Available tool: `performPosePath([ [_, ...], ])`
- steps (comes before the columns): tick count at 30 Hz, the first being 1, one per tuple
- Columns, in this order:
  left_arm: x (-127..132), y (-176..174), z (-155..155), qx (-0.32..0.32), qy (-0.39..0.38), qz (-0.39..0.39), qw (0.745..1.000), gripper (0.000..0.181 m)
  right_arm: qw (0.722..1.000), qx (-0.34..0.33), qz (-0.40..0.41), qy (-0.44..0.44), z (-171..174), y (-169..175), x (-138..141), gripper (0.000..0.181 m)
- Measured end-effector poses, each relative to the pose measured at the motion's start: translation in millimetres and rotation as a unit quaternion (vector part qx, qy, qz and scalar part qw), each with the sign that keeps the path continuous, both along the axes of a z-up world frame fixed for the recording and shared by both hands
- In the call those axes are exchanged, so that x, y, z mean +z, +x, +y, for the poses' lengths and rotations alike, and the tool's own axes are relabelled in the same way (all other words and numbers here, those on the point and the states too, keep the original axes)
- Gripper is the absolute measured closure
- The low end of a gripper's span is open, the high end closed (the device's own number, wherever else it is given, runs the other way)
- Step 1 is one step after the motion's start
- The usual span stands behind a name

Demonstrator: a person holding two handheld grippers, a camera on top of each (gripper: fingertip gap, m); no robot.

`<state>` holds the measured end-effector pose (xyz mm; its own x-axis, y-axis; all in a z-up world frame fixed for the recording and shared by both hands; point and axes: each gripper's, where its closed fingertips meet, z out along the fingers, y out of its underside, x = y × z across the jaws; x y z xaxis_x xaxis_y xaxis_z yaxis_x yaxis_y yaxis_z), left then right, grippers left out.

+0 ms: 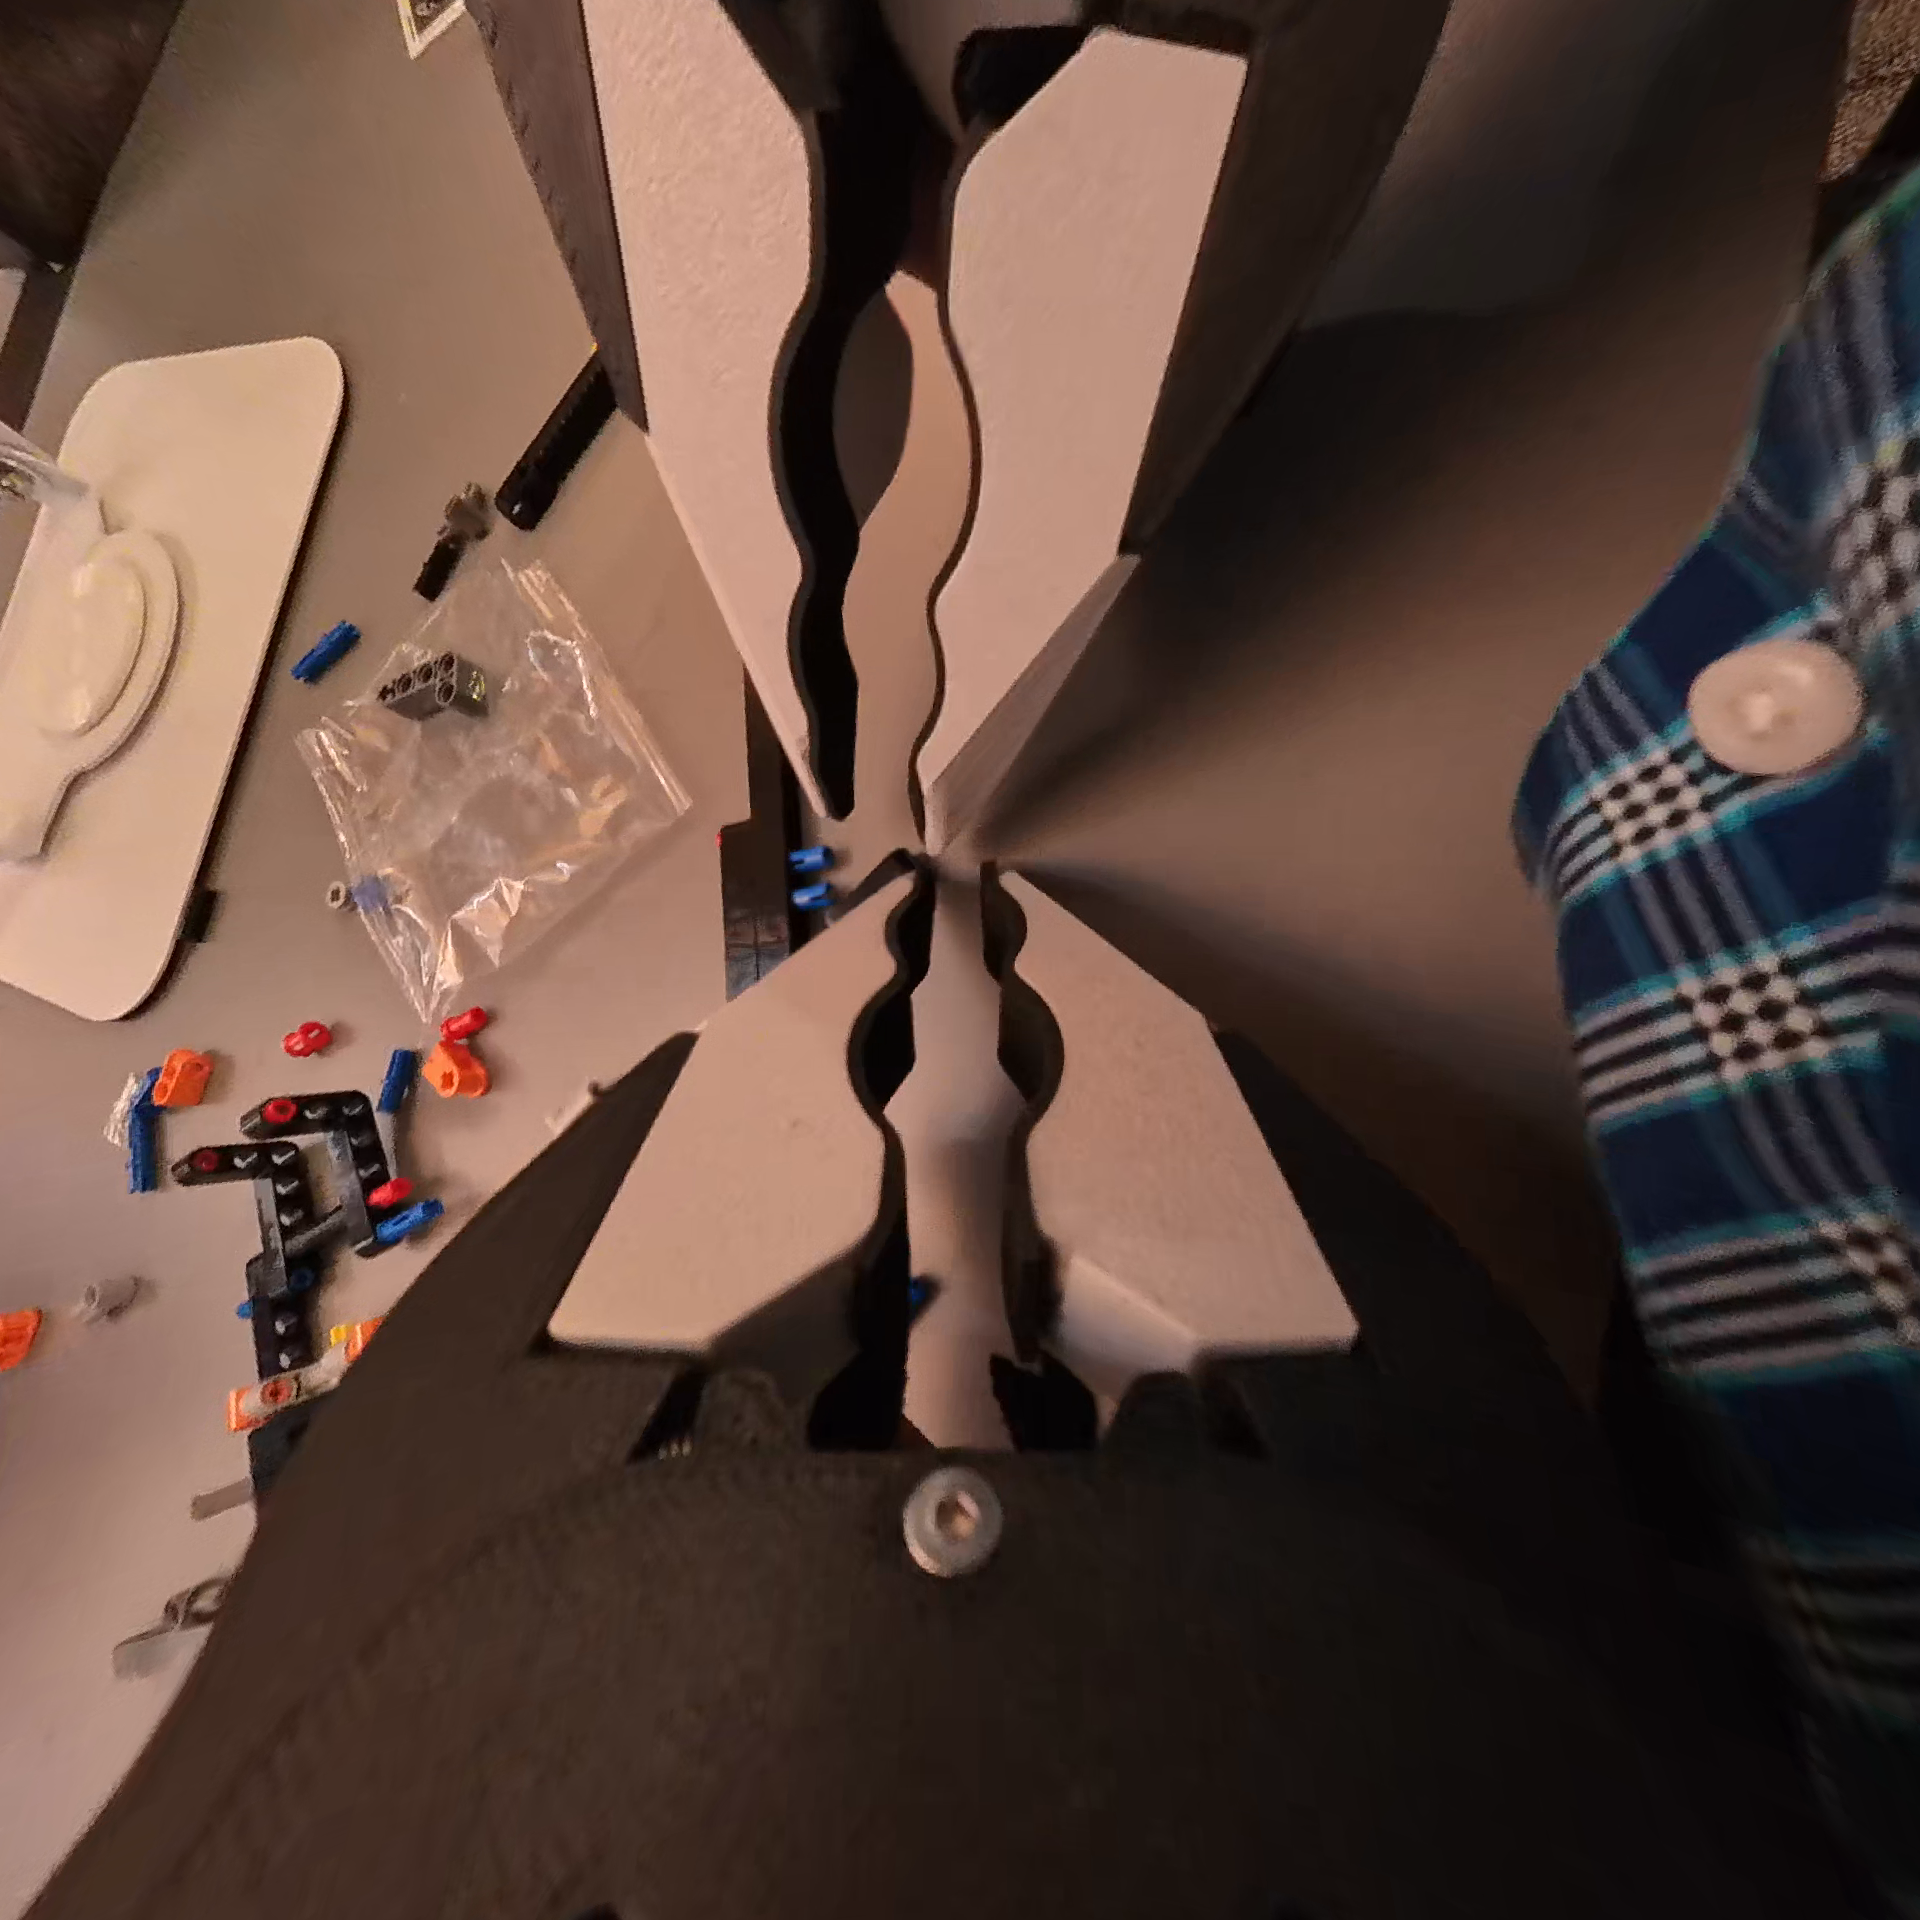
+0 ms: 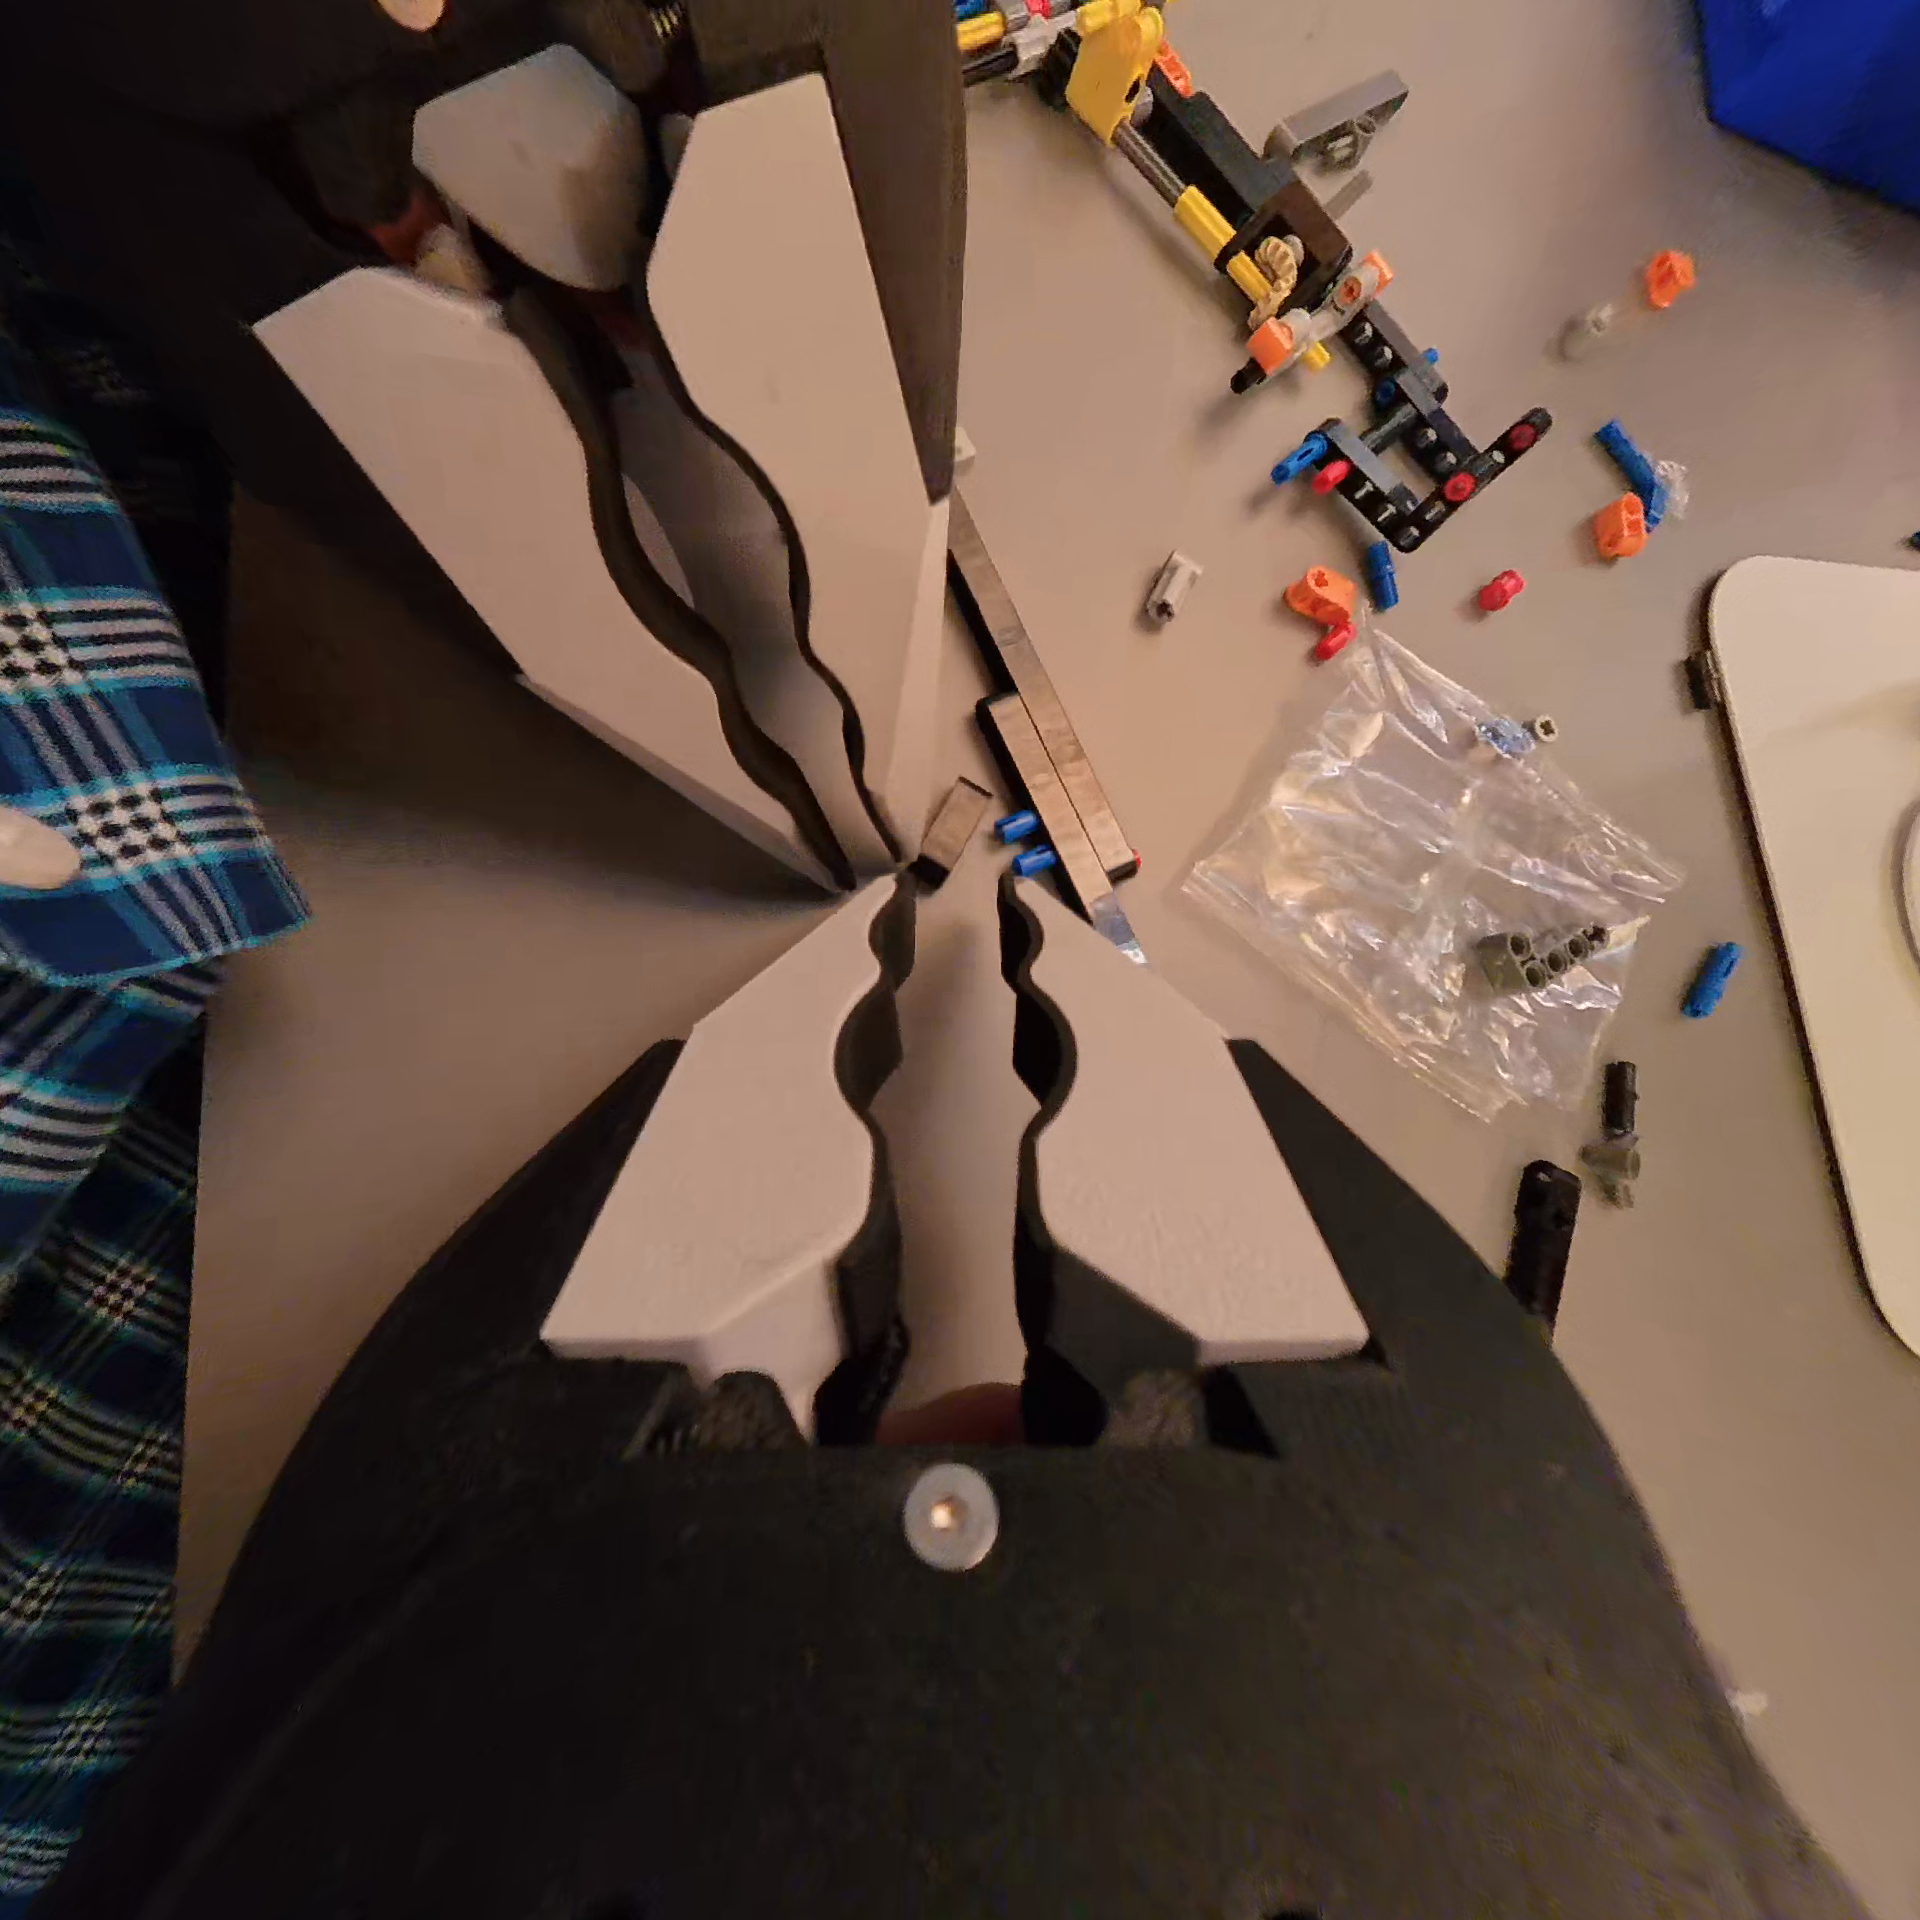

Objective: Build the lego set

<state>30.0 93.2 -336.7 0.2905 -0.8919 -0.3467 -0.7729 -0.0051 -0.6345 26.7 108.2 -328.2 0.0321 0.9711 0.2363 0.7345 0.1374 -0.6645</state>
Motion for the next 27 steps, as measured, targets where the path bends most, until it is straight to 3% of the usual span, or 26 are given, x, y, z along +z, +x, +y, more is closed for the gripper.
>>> performPosePath([
  [10,10.7,-0.9,1.1,0.021,-0.001,-0.029,0.999,0.161,1.000,-0.005,0.011,0.001,7.9,4.4,1.6,0.166],
  [15,22.7,-23.2,25.5,0.059,0.005,-0.034,0.998,0.152,1.000,0.003,0.006,-0.007,16.9,2.2,0.2,0.145],
  [18,14.0,-26.8,33.3,0.051,-0.013,-0.017,0.998,0.147,1.000,0.017,-0.009,-0.015,20.9,0.7,-5.5,0.134],
  [27,5.8,-23.4,30.7,0.033,-0.049,-0.023,0.998,0.148,0.998,0.036,-0.004,-0.048,22.8,-1.6,-9.6,0.143],
])
